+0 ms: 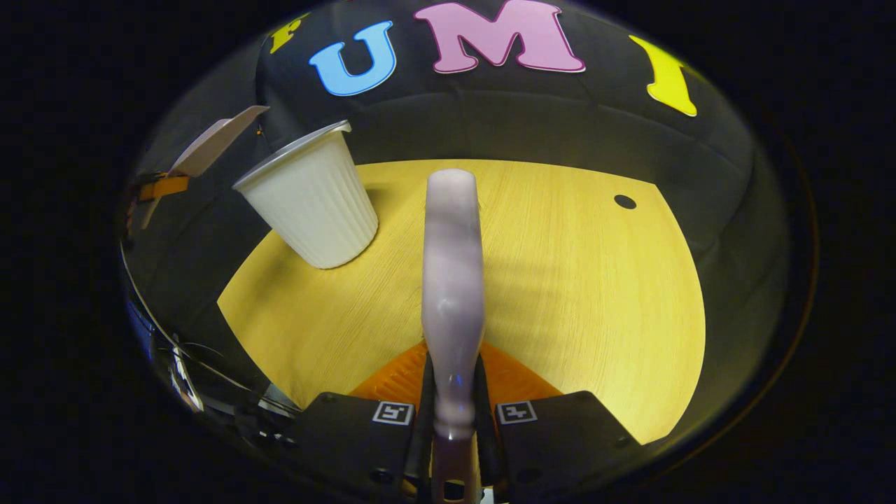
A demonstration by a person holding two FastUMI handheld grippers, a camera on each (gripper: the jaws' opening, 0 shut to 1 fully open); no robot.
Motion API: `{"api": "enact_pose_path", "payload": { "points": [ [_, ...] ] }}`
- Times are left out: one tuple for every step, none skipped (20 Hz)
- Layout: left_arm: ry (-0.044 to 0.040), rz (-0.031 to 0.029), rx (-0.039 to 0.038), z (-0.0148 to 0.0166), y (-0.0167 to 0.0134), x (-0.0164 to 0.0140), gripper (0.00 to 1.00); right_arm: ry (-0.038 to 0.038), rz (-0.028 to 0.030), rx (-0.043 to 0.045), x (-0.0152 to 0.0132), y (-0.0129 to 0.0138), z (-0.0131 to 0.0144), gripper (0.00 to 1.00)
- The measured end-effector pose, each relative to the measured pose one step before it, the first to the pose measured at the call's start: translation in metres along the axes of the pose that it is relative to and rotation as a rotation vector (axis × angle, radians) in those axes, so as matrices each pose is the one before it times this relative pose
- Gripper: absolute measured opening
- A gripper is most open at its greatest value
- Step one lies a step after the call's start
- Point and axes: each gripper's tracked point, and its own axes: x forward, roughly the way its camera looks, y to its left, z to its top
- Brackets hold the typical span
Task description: Pick up the small broom and dustpan from the desktop, sweep the trash into the dustpan with the broom, and then empty the trash into the garbage bin.
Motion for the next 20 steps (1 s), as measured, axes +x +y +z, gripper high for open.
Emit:
{"api": "enact_pose_path", "payload": {
  "points": [
    [0.02233,0.00523,0.05594,0.00538,0.00372,0.00645,0.29,-0.01155,-0.00548,0.00241,-0.00038,-0.00029,0.00110,0.29],
    [0.02835,0.00560,0.06382,0.00745,0.00239,0.00477,0.29,-0.01083,-0.01031,-0.00684,0.00095,-0.00246,0.00118,0.29],
    [0.03545,0.00497,0.07644,0.00624,0.00254,0.00585,0.29,-0.00693,-0.01129,-0.00936,0.00032,-0.00188,0.00072,0.29],
    [0.03694,0.01743,0.08507,-0.00911,0.00712,-0.00721,0.29,-0.00381,0.00021,-0.00269,-0.00129,-0.00178,-0.00043,0.29],
    [0.03549,0.02205,0.07777,0.00121,0.00789,0.00029,0.29,-0.00063,0.01002,-0.00015,-0.00141,0.00207,-0.00115,0.29],
    [0.03103,0.01670,0.05977,0.00203,0.00747,-0.00003,0.29,-0.00253,0.01329,-0.00166,-0.00018,0.00360,-0.00042,0.29],
    [0.03476,0.01786,0.05372,-0.00031,0.00328,-0.00246,0.29,0.00343,0.01302,-0.00211,-0.00080,0.00256,-0.00109,0.29],
    [0.03905,0.02723,0.06235,-0.00098,-0.00023,-0.00613,0.29,-0.00265,0.01490,0.00076,-0.00064,0.00307,0.00051,0.29],
    [0.02295,0.04309,0.07151,0.00042,0.00532,-0.00406,0.29,-0.00038,0.00939,-0.00150,-0.00043,0.00186,0.00076,0.29],
    [0.02735,0.05340,0.07637,0.00103,0.00372,0.00126,0.29,-0.00211,0.00427,-0.00214,0.00140,0.00129,0.00025,0.29],
    [0.01000,0.05053,0.05983,0.00317,0.00322,-0.00150,0.29,0.00236,0.00174,0.00217,0.00024,-0.00098,0.00009,0.29],
    [0.00829,0.04370,0.04491,0.00210,0.00074,-0.00335,0.29,0.00359,0.00283,0.00648,-0.00120,0.00039,-0.00125,0.29],
    [0.00441,0.03526,0.02663,0.00033,-0.00013,-0.00056,0.30,-0.00174,-0.00112,0.00551,-0.00033,-0.00169,0.00075,0.29],
    [-0.00373,0.03017,0.01628,-0.00362,0.00094,0.00302,0.30,-0.00263,-0.00267,0.00152,-0.00003,-0.00167,-0.00002,0.29],
    [0.00486,0.02638,0.00743,-0.00111,-0.00196,0.00019,0.30,0.00102,-0.00352,0.00083,0.00119,-0.00155,0.00051,0.29],
    [-0.00323,0.01992,0.00109,0.00201,0.00279,-0.00175,0.30,0.00613,-0.00349,0.00110,0.00065,-0.00139,-0.00119,0.29],
    [-0.01294,0.00093,-0.02763,0.00221,-0.00313,-0.00158,0.29,0.00581,-0.00158,0.00024,0.00068,-0.00205,-0.00132,0.29],
    [-0.01581,-0.01531,-0.05407,0.00234,-0.00112,-0.00214,0.29,0.00452,-0.00579,0.00163,0.00024,-0.00137,-0.00090,0.29],
    [-0.02219,-0.02693,-0.06967,0.00310,-0.00481,-0.00314,0.29,0.00956,-0.01156,0.00391,-0.00032,-0.00261,-0.00209,0.29],
    [-0.02515,-0.02527,-0.06735,0.00388,-0.00701,-0.00246,0.29,0.00851,-0.00715,0.00802,0.00006,-0.00205,-0.00168,0.29]
  ]
}}
